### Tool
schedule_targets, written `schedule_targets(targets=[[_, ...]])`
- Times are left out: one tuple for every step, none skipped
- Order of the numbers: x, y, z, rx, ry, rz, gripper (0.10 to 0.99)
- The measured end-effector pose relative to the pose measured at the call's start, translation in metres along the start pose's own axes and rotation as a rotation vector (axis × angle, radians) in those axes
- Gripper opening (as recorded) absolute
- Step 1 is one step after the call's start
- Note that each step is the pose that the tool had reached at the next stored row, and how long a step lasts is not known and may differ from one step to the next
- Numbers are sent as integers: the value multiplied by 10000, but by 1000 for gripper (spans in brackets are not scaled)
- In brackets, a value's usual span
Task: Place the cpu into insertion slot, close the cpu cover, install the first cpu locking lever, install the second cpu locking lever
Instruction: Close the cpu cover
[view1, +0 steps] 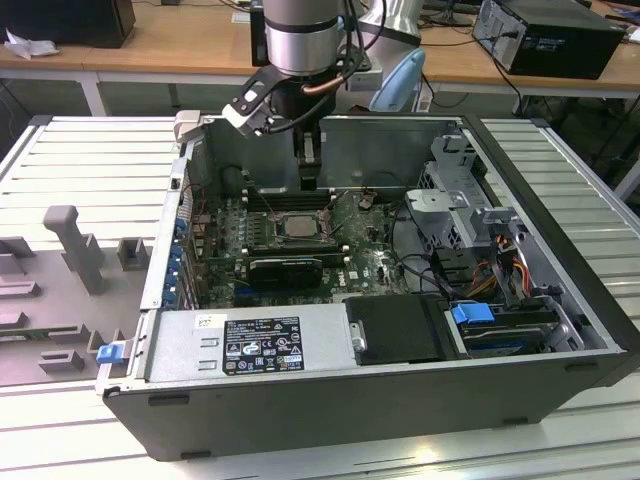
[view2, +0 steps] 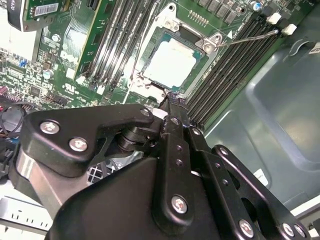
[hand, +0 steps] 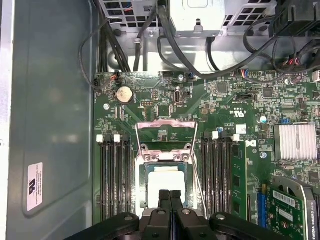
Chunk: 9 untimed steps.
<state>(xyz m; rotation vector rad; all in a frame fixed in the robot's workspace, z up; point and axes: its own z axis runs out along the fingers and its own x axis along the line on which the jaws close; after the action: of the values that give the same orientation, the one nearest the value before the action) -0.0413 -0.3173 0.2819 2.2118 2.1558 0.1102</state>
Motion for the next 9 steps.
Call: schedule_targets(targets=[[-2,4,0,1,0,2,106],[-5,15,1,1,0,7,106],[-8,25,2,1,-1,12,106],[-9,45,5,0,-2,16,106],[-8,73,10,1,-1,17,106],[-8,98,13,2,-3,15,106],[-7,119,17,4,-3,15,106],[-7,151,20,6,-7,16,106],[-7,163,21,7,-8,16,106]])
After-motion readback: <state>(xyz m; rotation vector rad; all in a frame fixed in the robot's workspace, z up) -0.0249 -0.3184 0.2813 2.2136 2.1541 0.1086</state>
